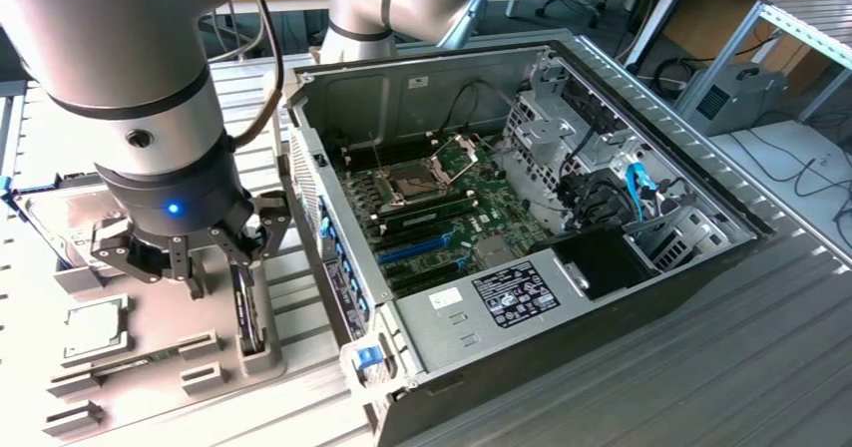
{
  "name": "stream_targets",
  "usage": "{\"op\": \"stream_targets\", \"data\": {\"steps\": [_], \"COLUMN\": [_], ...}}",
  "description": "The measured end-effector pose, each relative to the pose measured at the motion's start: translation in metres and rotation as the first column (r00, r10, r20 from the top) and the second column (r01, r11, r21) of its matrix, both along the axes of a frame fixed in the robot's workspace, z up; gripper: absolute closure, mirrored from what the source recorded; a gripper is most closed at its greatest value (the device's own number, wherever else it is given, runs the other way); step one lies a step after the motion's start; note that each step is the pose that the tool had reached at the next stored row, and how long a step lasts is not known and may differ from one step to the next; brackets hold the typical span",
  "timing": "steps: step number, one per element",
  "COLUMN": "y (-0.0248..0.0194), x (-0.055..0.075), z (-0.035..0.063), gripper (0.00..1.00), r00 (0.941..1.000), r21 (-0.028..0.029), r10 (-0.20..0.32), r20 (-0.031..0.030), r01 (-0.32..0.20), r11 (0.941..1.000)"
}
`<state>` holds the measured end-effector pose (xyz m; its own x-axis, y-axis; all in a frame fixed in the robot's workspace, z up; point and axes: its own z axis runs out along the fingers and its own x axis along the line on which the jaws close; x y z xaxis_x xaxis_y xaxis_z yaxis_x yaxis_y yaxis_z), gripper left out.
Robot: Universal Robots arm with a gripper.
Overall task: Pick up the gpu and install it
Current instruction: 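Pick up the gpu and move the gpu toward the slot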
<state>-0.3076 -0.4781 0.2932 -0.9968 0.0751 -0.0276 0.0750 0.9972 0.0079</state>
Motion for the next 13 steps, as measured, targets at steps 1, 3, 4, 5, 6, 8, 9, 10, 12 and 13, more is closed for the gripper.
{"op": "stream_targets", "data": {"steps": [1, 3, 4, 5, 6, 8, 9, 10, 12, 13], "y": [0.0000, 0.0000, 0.0000, 0.0000, 0.0000, 0.0000, 0.0000, 0.0000, 0.0000, 0.0000], "x": [0.0000, 0.0000, 0.0000, 0.0000, 0.0000, 0.0000, 0.0000, 0.0000, 0.0000, 0.0000], "z": [-0.0002, -0.0005, -0.0007, -0.0009, -0.0011, -0.0018, -0.0021, -0.0023, -0.0027, -0.0029], "gripper": [0.52, 0.52, 0.52, 0.52, 0.52, 0.52, 0.52, 0.52, 0.52, 0.52], "r00": [1.0000, 1.0000, 1.0000, 1.0000, 1.0000, 1.0000, 1.0000, 1.0000, 1.0000, 1.0000], "r21": [0.0000, 0.0000, 0.0000, 0.0000, 0.0000, 0.0000, 0.0000, 0.0000, 0.0000, 0.0001], "r10": [0.000, 0.000, 0.000, 0.000, 0.000, 0.000, 0.000, 0.000, 0.000, 0.000], "r20": [0.0000, 0.0000, 0.0000, 0.0000, 0.0000, 0.0000, 0.0000, 0.0001, 0.0000, 0.0000], "r01": [0.000, 0.000, 0.000, 0.000, 0.000, 0.000, 0.000, 0.000, 0.000, 0.000], "r11": [1.0000, 1.0000, 1.0000, 1.0000, 1.0000, 1.0000, 1.0000, 1.0000, 1.0000, 1.0000]}}
